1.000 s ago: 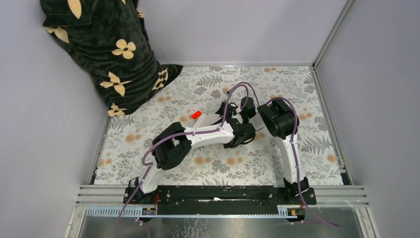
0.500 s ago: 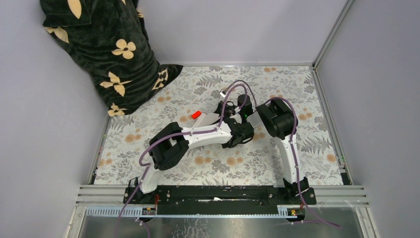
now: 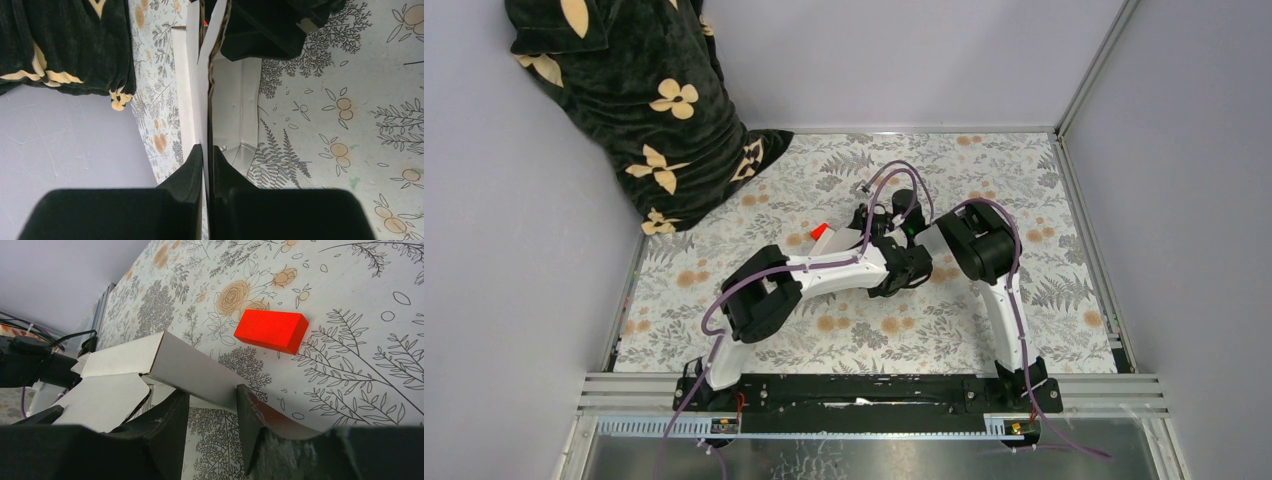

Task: Fold the paper box
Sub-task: Fold the paper box at the center of the board.

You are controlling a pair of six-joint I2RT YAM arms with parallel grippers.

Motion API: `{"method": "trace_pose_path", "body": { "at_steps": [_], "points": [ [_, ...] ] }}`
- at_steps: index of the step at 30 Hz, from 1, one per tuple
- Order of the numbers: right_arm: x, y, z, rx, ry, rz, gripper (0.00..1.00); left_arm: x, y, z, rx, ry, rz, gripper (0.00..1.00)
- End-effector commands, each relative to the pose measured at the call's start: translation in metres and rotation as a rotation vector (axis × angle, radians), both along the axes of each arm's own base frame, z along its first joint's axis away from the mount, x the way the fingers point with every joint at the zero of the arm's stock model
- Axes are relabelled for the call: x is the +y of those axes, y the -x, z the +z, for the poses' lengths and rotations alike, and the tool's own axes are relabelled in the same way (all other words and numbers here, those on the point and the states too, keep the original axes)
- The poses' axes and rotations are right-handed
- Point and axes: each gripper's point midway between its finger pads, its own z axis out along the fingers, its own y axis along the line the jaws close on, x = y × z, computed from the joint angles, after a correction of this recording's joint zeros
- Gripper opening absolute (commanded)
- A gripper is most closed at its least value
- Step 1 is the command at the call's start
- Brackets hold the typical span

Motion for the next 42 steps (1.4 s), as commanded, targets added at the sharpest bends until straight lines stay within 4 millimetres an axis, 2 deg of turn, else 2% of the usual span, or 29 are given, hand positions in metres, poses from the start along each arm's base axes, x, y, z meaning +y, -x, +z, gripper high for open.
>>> {"method": "trace_pose_path", "body": {
  "at_steps": [1, 10, 16, 18, 20, 24, 28, 32, 42],
  "points": [
    [0.015, 0.011, -0.014, 0.028, 0.066, -0.022, 0.39, -0.053, 0.014, -0.047, 0.107, 0.301, 0.024, 0.10],
    [0.019, 0.010, -0.006, 0.041, 0.005, -0.063, 0.21, -0.051, 0.015, -0.047, 0.105, 0.304, 0.024, 0.10],
    [0.013, 0.005, -0.006, 0.046, 0.033, -0.147, 0.15, -0.048, 0.013, -0.042, 0.088, 0.307, 0.027, 0.11],
    [0.011, 0.006, -0.006, 0.055, 0.046, -0.158, 0.14, -0.046, 0.011, -0.036, 0.084, 0.331, 0.039, 0.18],
    [0.008, 0.008, -0.008, 0.069, 0.070, -0.164, 0.13, -0.043, 0.009, -0.028, 0.086, 0.380, 0.057, 0.33],
    [0.003, 0.015, -0.012, 0.115, 0.122, -0.169, 0.10, -0.038, 0.001, -0.012, 0.092, 0.497, 0.086, 0.45],
    [-0.003, 0.022, -0.012, 0.134, 0.175, -0.183, 0.07, -0.033, -0.006, 0.000, 0.078, 0.532, 0.097, 0.54],
    [-0.012, 0.029, -0.011, 0.157, 0.271, -0.191, 0.06, -0.034, -0.011, 0.009, 0.078, 0.597, 0.101, 0.59],
    [-0.044, 0.046, 0.005, 0.181, 0.496, -0.211, 0.05, -0.027, -0.028, 0.057, 0.038, 0.817, 0.117, 0.63]
  ]
}}
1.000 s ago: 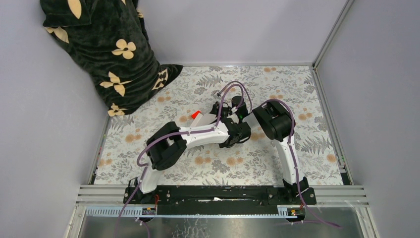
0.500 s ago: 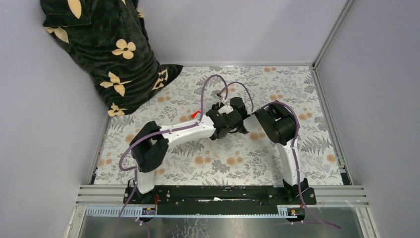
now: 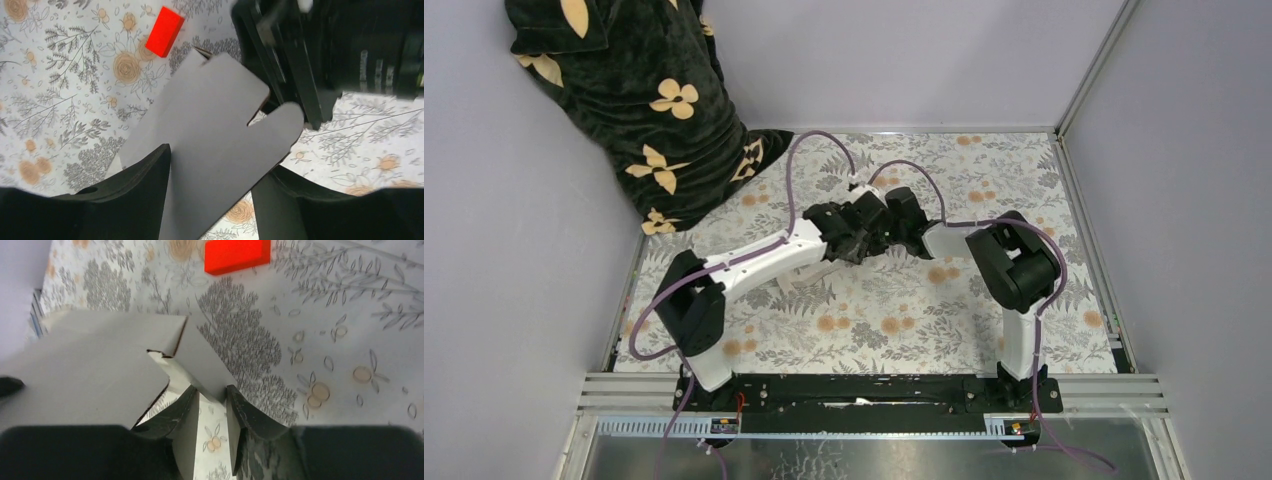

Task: Fold the paper box
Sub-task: Fold the paper box at the center of the board.

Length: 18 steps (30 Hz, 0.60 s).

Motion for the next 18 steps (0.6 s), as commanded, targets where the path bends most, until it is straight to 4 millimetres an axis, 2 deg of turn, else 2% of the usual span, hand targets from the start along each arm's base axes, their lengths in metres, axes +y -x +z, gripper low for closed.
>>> {"method": "trace_pose_path", "body": {
  "at_steps": [1, 9, 13, 18],
  "points": [
    [-0.018, 0.027, 0.000, 0.068, 0.174, 0.025, 0.05, -0.015, -0.013, 0.030, -0.054, 0.221, 0.014, 0.64],
    [-0.064, 0.051, 0.003, 0.125, 0.458, -0.025, 0.05, 0.007, -0.013, 0.044, -0.093, 0.329, 0.077, 0.64],
    [-0.081, 0.053, 0.003, 0.113, 0.578, -0.080, 0.06, 0.020, -0.008, 0.039, -0.096, 0.368, 0.097, 0.65],
    [-0.100, 0.051, -0.011, 0.124, 0.703, -0.162, 0.06, 0.032, -0.006, 0.033, -0.096, 0.397, 0.111, 0.65]
  ]
}}
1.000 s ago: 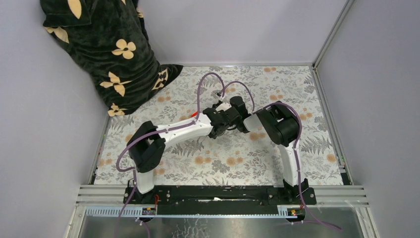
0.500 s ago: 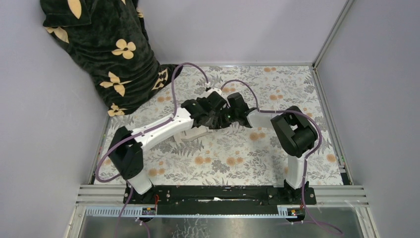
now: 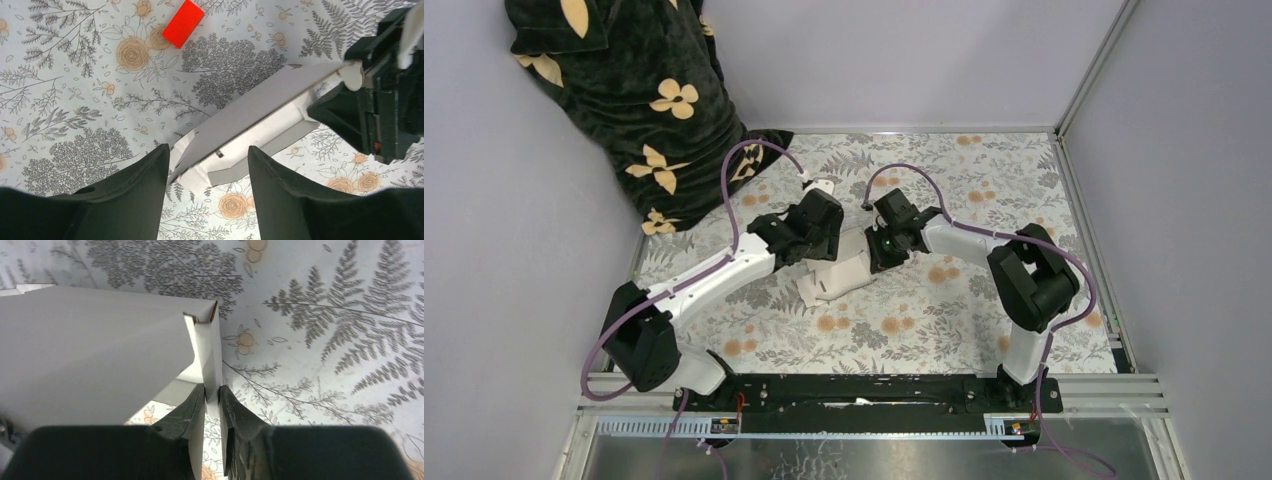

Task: Fold the paper box
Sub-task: Fold the paper box at the center of the board.

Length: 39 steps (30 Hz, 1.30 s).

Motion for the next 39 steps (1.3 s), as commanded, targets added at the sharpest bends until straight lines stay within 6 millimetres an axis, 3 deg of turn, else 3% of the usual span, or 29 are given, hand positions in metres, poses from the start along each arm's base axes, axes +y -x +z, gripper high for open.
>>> {"method": "trace_pose_path", "body": {
  "at_steps": [1, 16, 27, 33, 37, 38, 39],
  "points": [
    [-0.034, 0.002, -0.009, -0.019, 0.213, -0.071, 0.06, -0.003, -0.009, 0.008, -0.048, 0.101, 0.010, 0.65],
    [-0.041, -0.017, -0.027, -0.154, 0.484, -0.138, 0.09, -0.006, -0.003, -0.012, -0.013, 0.181, 0.009, 0.65],
    [-0.020, -0.016, -0.045, -0.110, 0.434, -0.096, 0.21, -0.011, -0.001, -0.014, -0.010, 0.210, -0.009, 0.65],
    [-0.017, -0.017, -0.051, -0.098, 0.435, -0.086, 0.16, -0.023, -0.004, -0.024, 0.005, 0.254, -0.013, 0.65],
    [-0.019, -0.017, -0.049, -0.102, 0.440, -0.082, 0.17, -0.035, -0.014, -0.039, 0.003, 0.285, -0.003, 0.60],
    [-0.019, -0.016, -0.047, -0.103, 0.437, -0.079, 0.17, -0.037, -0.017, -0.042, -0.002, 0.287, -0.005, 0.57],
    [-0.020, -0.015, -0.047, -0.102, 0.438, -0.077, 0.17, -0.039, -0.020, -0.046, -0.003, 0.285, -0.008, 0.46]
  ]
}}
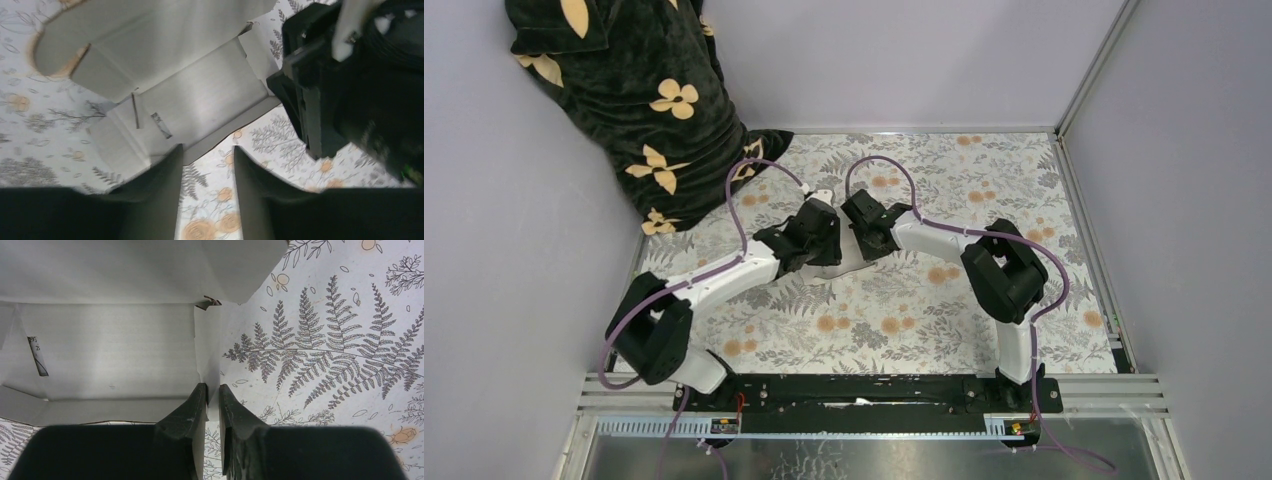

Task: Fold the paper box
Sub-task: Fold the paper box at the center of the board.

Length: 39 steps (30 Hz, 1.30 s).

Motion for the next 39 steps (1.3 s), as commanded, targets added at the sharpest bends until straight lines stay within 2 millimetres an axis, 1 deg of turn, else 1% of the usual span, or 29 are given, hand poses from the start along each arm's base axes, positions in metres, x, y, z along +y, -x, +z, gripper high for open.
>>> {"method": "trace_pose_path", "body": {
  "at_steps": [1, 3, 5, 7, 12, 16, 21, 24, 26, 29, 35, 39],
  "points": [
    [-0.021, 0.027, -0.040, 0.121, 0.102, 0.025, 0.18, -0.018, -0.019, -0.012, -0.040, 0.064, 0.004, 0.37],
    [-0.021, 0.028, -0.040, 0.125, 0.099, 0.029, 0.18, -0.023, -0.024, -0.020, -0.030, 0.061, 0.003, 0.28],
    [-0.020, 0.029, -0.040, 0.128, 0.092, 0.031, 0.18, -0.028, -0.028, -0.027, -0.028, 0.073, 0.000, 0.24],
    [-0.017, 0.029, -0.040, 0.127, 0.079, 0.033, 0.18, -0.030, -0.033, -0.034, -0.036, 0.069, 0.011, 0.23],
    [-0.012, 0.029, -0.040, 0.125, 0.050, 0.034, 0.19, -0.027, -0.045, -0.059, -0.040, 0.026, 0.051, 0.22],
    [-0.009, 0.030, -0.039, 0.127, 0.029, 0.038, 0.20, -0.024, -0.047, -0.068, -0.058, 0.025, 0.075, 0.21],
    [-0.004, 0.029, -0.033, 0.119, -0.009, 0.037, 0.21, -0.017, -0.046, -0.085, -0.043, 0.000, 0.102, 0.21],
    [-0.002, 0.026, -0.032, 0.112, -0.020, 0.035, 0.24, -0.019, -0.042, -0.097, -0.007, -0.010, 0.090, 0.20],
    [-0.001, 0.024, -0.031, 0.103, -0.023, 0.033, 0.25, -0.021, -0.039, -0.103, 0.009, -0.004, 0.079, 0.18],
    [0.003, 0.019, -0.032, 0.092, -0.032, 0.033, 0.30, -0.022, -0.035, -0.109, 0.022, 0.002, 0.069, 0.17],
    [0.008, 0.011, -0.032, 0.070, -0.033, 0.027, 0.30, -0.021, -0.030, -0.115, 0.040, -0.002, 0.057, 0.17],
    [0.006, 0.002, -0.025, 0.024, -0.026, 0.000, 0.31, -0.021, -0.028, -0.117, 0.046, -0.002, 0.050, 0.17]
  ]
}}
